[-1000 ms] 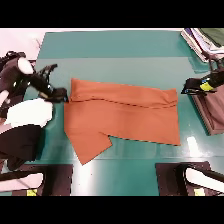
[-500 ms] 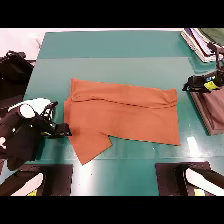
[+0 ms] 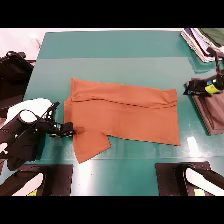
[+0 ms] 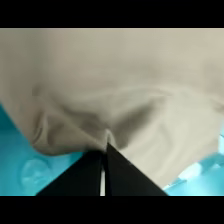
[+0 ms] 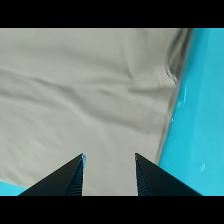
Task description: Fold the shirts.
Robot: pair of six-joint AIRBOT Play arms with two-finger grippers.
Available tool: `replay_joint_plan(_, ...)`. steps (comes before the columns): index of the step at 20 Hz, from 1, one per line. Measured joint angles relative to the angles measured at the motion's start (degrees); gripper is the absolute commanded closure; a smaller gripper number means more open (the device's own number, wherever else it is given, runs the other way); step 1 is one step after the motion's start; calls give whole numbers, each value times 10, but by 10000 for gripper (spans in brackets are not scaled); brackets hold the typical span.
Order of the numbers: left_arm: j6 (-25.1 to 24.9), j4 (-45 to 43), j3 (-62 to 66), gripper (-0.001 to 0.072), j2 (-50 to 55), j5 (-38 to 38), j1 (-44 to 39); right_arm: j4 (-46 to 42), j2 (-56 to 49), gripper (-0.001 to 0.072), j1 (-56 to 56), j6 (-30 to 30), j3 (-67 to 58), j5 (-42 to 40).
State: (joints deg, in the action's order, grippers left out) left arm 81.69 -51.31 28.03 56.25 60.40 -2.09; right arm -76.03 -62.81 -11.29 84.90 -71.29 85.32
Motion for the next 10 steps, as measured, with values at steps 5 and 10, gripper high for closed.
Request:
replay_joint_plan(5,-25,12,18,687,-1,18,0,-5,32,163,-129,-13,184,11)
replay_joint_plan(10,-36,5,34,686,-1,28,0,25,42,269,-244,-32,372,-10)
